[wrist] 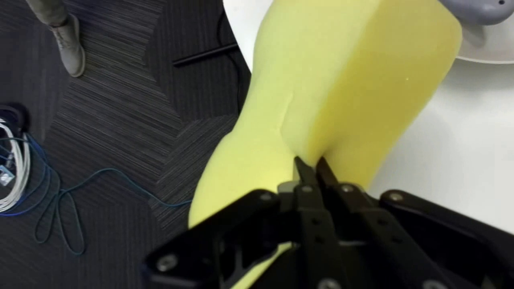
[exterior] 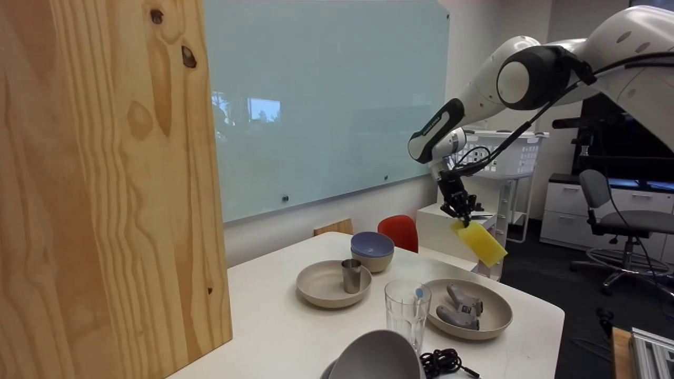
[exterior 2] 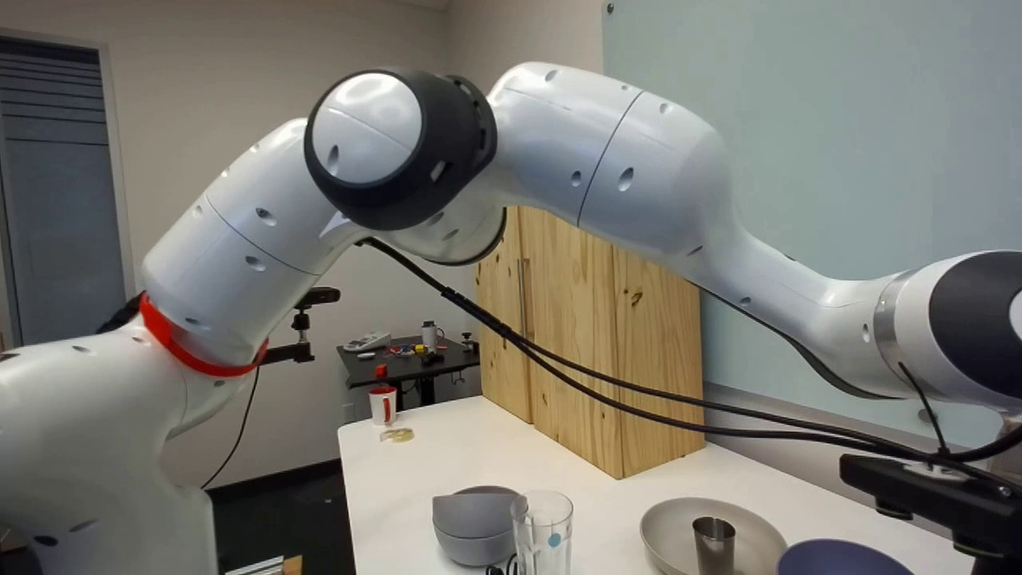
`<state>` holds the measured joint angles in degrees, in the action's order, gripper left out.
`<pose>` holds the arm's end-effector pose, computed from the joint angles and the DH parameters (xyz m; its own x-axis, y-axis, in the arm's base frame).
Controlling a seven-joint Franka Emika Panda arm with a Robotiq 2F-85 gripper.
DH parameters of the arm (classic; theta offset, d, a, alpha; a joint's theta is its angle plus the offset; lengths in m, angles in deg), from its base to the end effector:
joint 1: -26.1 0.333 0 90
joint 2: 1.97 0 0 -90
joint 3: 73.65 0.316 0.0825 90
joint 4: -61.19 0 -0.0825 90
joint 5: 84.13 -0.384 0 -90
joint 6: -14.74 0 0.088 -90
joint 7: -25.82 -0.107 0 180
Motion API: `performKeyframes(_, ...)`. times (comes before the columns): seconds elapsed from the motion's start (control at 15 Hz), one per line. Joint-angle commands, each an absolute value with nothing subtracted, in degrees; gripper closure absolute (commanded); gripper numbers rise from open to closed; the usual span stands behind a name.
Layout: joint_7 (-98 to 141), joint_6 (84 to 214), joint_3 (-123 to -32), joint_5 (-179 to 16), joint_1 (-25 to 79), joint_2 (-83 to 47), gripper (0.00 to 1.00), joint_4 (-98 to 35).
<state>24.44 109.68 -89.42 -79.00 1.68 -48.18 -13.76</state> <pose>0.5468 -0.4221 0.2462 0.6804 -0.6064 -0.4114 -0.5381 -0.7946 0.2813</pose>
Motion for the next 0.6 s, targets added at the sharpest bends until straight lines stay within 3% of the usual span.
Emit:
performKeyframes(0.0, 22.6, 105.0, -90.3, -75.3, 3.2, -53.4, 0.99, -6.1)
performKeyframes(0.53, 21.5, 107.3, -89.9, -73.5, 3.9, -63.2, 0.99, 4.6)
